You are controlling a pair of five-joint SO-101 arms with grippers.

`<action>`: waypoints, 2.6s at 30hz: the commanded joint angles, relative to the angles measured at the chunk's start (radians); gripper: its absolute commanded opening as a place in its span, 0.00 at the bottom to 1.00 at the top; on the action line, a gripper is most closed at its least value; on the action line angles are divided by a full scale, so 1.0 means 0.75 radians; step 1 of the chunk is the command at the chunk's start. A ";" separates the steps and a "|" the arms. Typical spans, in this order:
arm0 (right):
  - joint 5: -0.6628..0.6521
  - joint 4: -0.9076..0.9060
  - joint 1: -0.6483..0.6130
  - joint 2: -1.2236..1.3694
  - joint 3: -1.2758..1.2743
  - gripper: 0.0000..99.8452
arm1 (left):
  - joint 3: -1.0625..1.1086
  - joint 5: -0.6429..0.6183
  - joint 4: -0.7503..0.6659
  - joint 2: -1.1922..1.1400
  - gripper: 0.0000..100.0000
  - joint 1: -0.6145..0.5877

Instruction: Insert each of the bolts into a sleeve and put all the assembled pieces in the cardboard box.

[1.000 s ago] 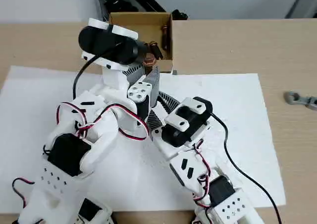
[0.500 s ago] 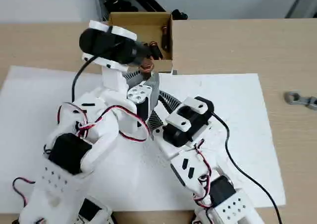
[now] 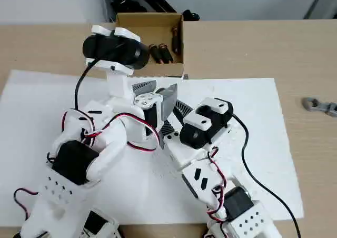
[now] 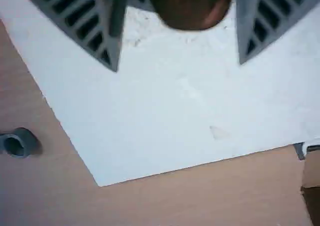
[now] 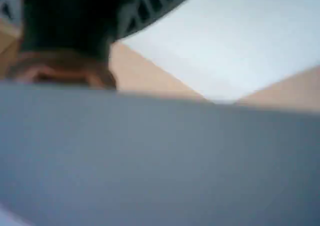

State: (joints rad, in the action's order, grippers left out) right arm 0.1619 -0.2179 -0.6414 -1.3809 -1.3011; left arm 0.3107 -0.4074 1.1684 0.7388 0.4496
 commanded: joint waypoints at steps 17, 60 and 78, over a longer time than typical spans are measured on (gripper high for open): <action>0.014 0.003 0.181 0.721 0.773 0.00 | -0.157 0.426 0.178 0.008 0.01 -0.573; 0.133 -0.122 0.363 2.886 2.527 0.14 | 0.222 0.526 0.448 0.516 0.01 -0.818; 0.137 -0.619 0.394 2.409 2.529 0.13 | 0.251 0.528 0.458 0.579 0.01 -0.818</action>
State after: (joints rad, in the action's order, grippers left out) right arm 0.2555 -0.5785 -0.3713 0.5938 0.5432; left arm 0.4979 -0.0161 1.5351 1.1699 -0.1611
